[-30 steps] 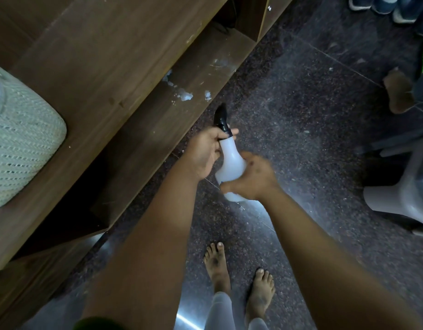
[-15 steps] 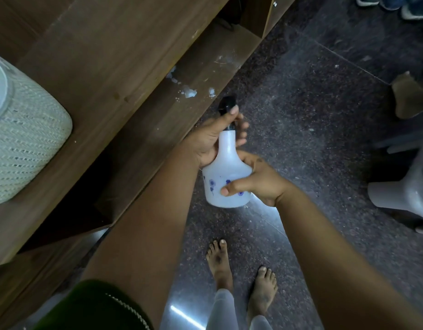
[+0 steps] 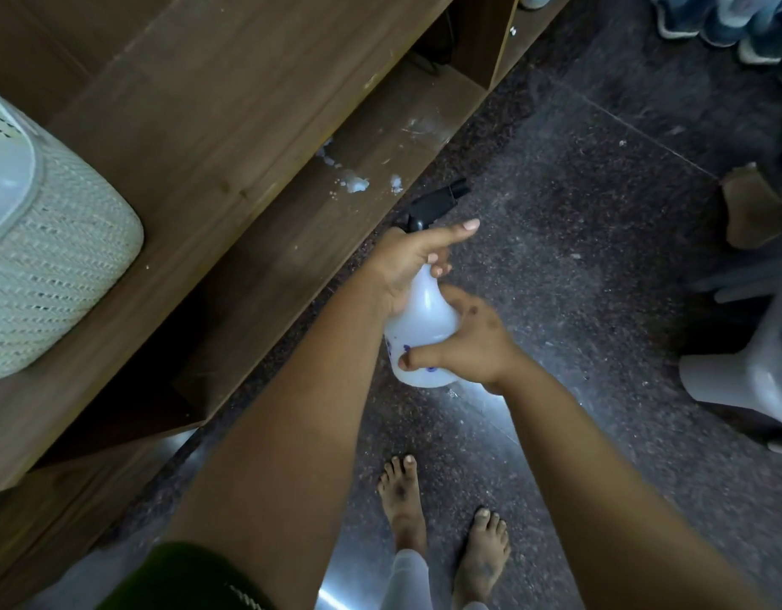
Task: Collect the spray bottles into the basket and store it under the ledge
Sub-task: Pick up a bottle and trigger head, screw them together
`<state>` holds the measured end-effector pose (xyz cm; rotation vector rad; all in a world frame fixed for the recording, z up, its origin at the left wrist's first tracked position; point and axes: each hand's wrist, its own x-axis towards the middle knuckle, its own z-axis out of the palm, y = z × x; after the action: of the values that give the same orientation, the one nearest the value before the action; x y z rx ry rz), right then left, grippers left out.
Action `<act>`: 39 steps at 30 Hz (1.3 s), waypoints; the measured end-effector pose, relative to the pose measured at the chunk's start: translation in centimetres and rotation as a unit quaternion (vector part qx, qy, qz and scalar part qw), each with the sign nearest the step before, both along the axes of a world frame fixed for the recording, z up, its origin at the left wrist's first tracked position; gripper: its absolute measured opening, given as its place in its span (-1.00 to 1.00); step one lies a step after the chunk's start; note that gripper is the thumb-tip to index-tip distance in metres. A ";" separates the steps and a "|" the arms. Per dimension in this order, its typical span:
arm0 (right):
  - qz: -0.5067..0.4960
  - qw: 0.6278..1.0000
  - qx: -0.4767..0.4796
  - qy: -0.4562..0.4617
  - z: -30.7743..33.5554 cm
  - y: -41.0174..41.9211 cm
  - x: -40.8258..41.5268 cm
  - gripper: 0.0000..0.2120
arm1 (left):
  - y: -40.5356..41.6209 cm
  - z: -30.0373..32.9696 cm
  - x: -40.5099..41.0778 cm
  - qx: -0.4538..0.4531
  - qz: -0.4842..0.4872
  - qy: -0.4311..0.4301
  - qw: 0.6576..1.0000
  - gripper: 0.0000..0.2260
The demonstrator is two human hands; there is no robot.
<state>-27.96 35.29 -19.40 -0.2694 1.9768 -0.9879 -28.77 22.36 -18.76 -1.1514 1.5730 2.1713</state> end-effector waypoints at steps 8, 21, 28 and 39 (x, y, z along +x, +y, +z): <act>-0.001 0.999 0.013 0.047 -0.8 -0.7 -0.7 -0.33 | 0.0 -0.1 0.1 -0.036 0.041 0.024 0.998 -0.72; 0.060 0.992 -0.015 0.106 -0.1 -1.7 -1.5 -0.30 | -0.6 -0.1 1.3 -0.012 0.126 0.047 0.991 -0.62; 0.004 0.998 -0.054 0.009 0.3 -1.6 -1.7 -0.29 | -2.2 1.0 5.0 -0.016 0.001 0.069 0.998 -0.62; -0.153 0.917 -0.294 -0.224 7.2 -4.1 -5.2 -0.65 | -0.9 1.9 10.2 0.069 -0.008 0.063 0.996 -0.23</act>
<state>-33.11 31.20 -12.18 -0.0457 1.2895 -1.6772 -18.59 21.51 -16.85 -0.9748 1.4473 2.3422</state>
